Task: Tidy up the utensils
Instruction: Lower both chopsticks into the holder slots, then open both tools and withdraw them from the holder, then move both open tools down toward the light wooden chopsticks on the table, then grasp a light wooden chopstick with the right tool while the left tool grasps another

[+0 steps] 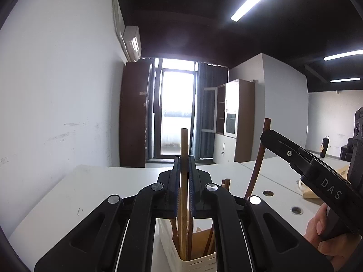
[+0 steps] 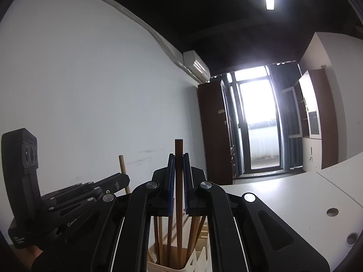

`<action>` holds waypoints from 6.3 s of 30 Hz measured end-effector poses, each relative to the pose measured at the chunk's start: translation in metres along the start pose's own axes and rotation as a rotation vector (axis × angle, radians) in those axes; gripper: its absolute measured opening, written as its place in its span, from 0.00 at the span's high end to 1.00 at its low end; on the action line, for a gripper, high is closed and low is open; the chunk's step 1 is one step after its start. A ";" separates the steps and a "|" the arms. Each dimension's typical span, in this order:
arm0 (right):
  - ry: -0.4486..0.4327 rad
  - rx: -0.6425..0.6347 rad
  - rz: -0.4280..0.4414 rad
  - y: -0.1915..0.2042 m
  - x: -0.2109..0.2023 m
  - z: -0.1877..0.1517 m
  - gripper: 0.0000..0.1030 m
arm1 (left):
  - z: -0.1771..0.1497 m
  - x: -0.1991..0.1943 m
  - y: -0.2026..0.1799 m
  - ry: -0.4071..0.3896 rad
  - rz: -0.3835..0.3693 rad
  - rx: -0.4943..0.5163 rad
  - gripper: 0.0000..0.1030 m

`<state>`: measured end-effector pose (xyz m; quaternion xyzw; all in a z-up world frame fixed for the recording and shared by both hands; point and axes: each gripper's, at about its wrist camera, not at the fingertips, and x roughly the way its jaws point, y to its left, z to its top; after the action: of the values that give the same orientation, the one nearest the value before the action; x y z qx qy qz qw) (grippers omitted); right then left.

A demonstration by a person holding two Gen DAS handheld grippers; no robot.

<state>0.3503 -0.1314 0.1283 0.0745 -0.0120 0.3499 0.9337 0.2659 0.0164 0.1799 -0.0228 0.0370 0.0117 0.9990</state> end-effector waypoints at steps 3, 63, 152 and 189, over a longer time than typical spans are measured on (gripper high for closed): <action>0.040 -0.016 -0.008 0.002 0.003 -0.006 0.93 | -0.004 0.003 0.006 0.030 -0.005 0.001 0.94; 0.344 -0.083 -0.089 0.015 0.004 -0.040 0.58 | -0.022 -0.011 0.039 0.247 -0.027 -0.022 0.58; 1.243 -0.033 -0.231 0.088 -0.004 -0.228 0.33 | -0.121 -0.052 0.063 0.518 -0.043 -0.146 0.30; 1.211 0.094 -0.214 0.085 -0.022 -0.222 0.94 | -0.211 -0.001 -0.027 1.038 -0.179 0.117 0.70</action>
<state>0.2709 -0.0500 -0.0815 -0.0957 0.5433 0.2344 0.8005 0.2500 -0.0202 -0.0292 0.0272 0.5253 -0.0887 0.8459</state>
